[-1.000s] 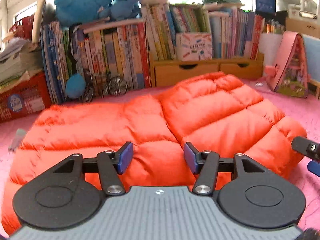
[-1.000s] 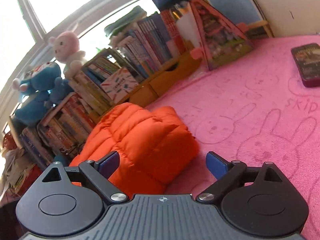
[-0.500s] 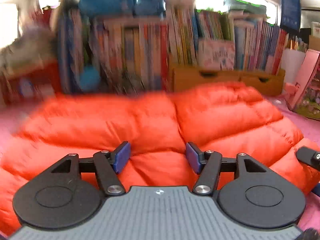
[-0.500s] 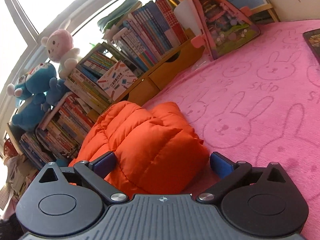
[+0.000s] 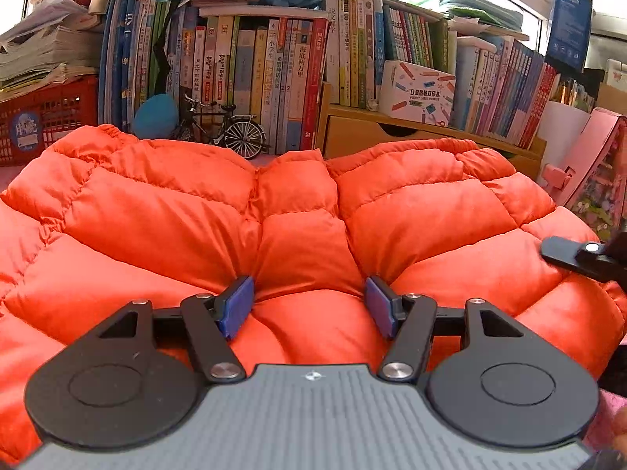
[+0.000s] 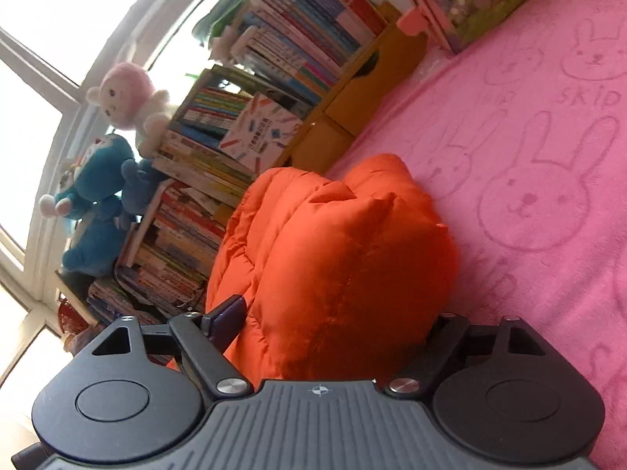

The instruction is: Fold clothes

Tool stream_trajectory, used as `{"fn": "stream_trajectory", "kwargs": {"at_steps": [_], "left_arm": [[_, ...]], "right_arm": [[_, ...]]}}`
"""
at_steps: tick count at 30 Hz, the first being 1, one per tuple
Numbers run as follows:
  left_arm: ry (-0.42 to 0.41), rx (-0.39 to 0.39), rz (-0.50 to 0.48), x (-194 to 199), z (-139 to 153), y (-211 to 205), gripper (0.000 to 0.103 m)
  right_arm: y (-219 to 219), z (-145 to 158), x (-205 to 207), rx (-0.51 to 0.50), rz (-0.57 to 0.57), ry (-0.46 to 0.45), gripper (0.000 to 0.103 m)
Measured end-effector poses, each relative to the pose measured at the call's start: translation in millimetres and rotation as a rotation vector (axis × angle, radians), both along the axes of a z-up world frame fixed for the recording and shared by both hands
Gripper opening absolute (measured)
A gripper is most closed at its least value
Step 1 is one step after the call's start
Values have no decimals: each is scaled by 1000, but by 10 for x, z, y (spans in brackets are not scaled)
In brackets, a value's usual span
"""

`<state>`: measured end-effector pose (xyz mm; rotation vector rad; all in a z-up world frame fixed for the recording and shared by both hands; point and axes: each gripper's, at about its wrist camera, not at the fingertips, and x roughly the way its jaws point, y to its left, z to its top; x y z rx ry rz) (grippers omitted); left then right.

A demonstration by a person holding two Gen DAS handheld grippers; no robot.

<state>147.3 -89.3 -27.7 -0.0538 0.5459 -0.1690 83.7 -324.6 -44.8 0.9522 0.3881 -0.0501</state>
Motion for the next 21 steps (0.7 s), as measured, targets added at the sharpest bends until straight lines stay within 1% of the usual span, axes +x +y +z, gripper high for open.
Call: {"fn": "stream_trajectory", "kwargs": {"at_steps": [2, 4, 5, 6, 8, 9, 10, 11, 12, 13, 14, 16, 17, 19, 21], "left_arm": [[2, -2, -5, 2, 6, 7, 61], [6, -7, -14, 2, 11, 24, 61], [9, -10, -19, 2, 13, 34, 61], [12, -13, -23, 1, 15, 44, 61], [19, -24, -34, 1, 24, 75, 61], [32, -53, -42, -5, 54, 142, 59], [52, -99, -51, -17, 105, 245, 53], [65, -166, -63, -49, 166, 397, 49], [73, -254, -77, -100, 240, 602, 48], [65, -326, -82, -163, 322, 808, 49], [31, -349, -66, -246, 405, 1001, 49], [-53, -325, -6, -423, 544, 1350, 48], [-88, -302, 28, -489, 589, 1516, 48], [-98, -290, 103, -556, 593, 1844, 48], [-79, -315, 174, -590, 540, 2136, 48]], "right_arm": [[-32, 9, 120, -10, -11, 49, 57], [-13, 71, 227, -27, 1, 73, 44], [72, 186, 241, -112, 7, 66, 39], [164, 302, 253, -200, 13, 58, 37], [507, 564, 217, -439, 33, 6, 33], [705, 697, 190, -564, 47, -26, 33], [902, 823, 162, -687, 60, -58, 33], [1096, 895, 128, -799, 72, -88, 33], [1290, 962, 96, -911, 84, -119, 33], [1475, 993, 68, -1019, 93, -148, 33], [1643, 1007, 39, -1104, 105, -177, 33], [1975, 1033, -15, -1270, 131, -233, 33], [2113, 1030, -31, -1329, 147, -254, 33], [2456, 979, -117, -1470, 200, -314, 33], [2783, 900, -218, -1607, 254, -372, 33]]}}
